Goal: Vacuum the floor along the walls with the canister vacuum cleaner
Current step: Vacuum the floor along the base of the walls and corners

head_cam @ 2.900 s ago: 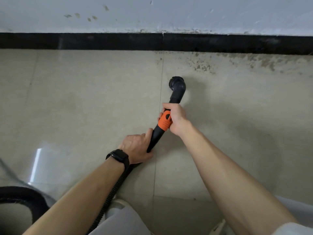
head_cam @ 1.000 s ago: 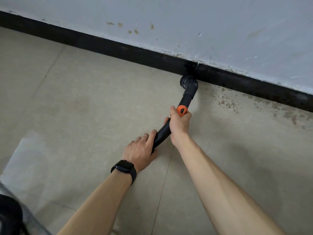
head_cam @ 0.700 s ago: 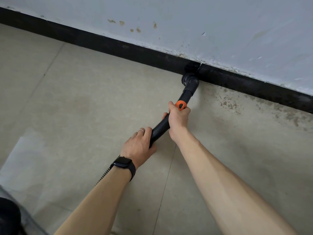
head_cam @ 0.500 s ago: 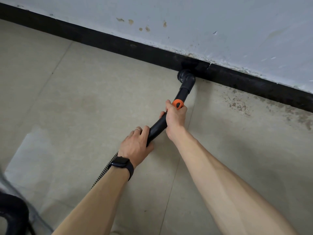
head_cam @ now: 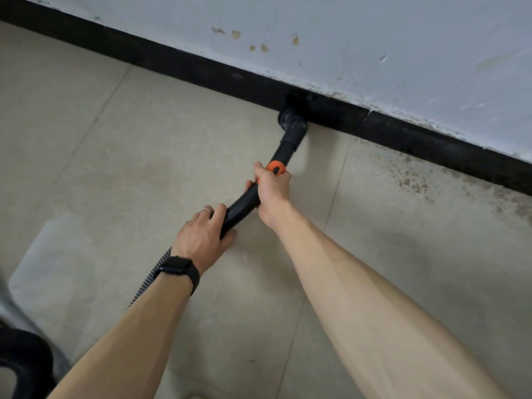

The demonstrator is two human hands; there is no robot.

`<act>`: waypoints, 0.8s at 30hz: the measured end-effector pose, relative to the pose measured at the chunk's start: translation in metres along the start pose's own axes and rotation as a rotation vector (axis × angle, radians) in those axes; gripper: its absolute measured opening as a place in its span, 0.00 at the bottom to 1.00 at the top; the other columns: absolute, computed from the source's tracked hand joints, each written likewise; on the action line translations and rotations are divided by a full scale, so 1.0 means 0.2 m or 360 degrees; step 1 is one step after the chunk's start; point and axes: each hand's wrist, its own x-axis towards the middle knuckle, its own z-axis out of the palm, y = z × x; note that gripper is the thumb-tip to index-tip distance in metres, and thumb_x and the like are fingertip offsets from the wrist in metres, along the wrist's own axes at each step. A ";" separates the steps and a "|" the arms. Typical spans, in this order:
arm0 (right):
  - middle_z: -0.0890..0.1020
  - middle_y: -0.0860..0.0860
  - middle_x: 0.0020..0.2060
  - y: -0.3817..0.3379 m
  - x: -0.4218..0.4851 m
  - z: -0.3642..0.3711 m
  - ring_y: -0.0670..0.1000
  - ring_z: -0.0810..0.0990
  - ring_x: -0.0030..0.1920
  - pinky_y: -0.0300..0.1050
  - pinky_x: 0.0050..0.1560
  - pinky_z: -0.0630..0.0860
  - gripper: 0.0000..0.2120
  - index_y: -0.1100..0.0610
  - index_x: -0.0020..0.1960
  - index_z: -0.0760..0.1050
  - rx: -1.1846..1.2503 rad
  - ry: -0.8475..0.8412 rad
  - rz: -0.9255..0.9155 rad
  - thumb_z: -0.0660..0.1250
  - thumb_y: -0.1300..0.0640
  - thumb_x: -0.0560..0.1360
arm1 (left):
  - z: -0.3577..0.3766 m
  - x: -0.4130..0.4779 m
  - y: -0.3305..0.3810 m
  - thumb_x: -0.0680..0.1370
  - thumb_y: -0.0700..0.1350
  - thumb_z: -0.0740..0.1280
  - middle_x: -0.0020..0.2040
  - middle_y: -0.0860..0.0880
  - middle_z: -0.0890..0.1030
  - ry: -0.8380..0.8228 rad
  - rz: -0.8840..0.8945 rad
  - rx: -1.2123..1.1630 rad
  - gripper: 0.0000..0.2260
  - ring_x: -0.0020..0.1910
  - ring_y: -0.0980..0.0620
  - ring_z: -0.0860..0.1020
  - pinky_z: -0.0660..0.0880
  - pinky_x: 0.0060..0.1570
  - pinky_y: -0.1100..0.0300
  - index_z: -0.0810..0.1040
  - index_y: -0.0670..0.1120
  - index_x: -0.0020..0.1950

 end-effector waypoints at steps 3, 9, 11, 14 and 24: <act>0.75 0.51 0.42 -0.04 -0.01 0.01 0.48 0.81 0.35 0.50 0.48 0.78 0.19 0.55 0.65 0.63 -0.0173 -0.0143 0.0070 0.69 0.55 0.80 | -0.02 -0.02 0.01 0.77 0.52 0.68 0.48 0.45 0.74 -0.0038 -0.0070 0.0015 0.17 0.47 0.40 0.77 0.66 0.36 0.54 0.70 0.43 0.59; 0.78 0.48 0.35 -0.03 -0.18 -0.24 0.51 0.87 0.38 0.45 0.43 0.76 0.10 0.54 0.51 0.71 0.0090 -0.0070 0.0111 0.72 0.59 0.75 | -0.03 -0.14 0.12 0.76 0.55 0.67 0.50 0.50 0.76 -0.0204 0.0117 0.0118 0.18 0.49 0.45 0.78 0.68 0.36 0.56 0.68 0.47 0.60; 0.78 0.48 0.34 0.03 -0.28 -0.37 0.52 0.87 0.39 0.44 0.43 0.76 0.11 0.54 0.53 0.71 0.0242 0.0039 0.0066 0.71 0.59 0.75 | 0.01 -0.19 0.12 0.72 0.55 0.66 0.44 0.50 0.77 -0.0157 0.0444 0.0208 0.17 0.41 0.46 0.79 0.70 0.29 0.57 0.70 0.47 0.55; 0.79 0.50 0.37 0.17 -0.45 -0.55 0.51 0.87 0.39 0.49 0.47 0.79 0.12 0.55 0.54 0.69 0.0433 0.0235 0.0013 0.71 0.61 0.76 | 0.05 -0.29 0.14 0.69 0.56 0.60 0.40 0.49 0.77 -0.0166 0.0850 0.0270 0.19 0.32 0.46 0.78 0.73 0.24 0.57 0.70 0.47 0.54; 0.78 0.54 0.43 0.49 -0.68 -0.76 0.52 0.86 0.36 0.49 0.44 0.81 0.13 0.53 0.52 0.65 0.0619 0.0545 0.0092 0.71 0.59 0.78 | 0.10 -0.50 0.16 0.69 0.56 0.61 0.36 0.50 0.76 -0.0254 0.1324 0.0405 0.16 0.29 0.49 0.77 0.72 0.21 0.60 0.72 0.47 0.49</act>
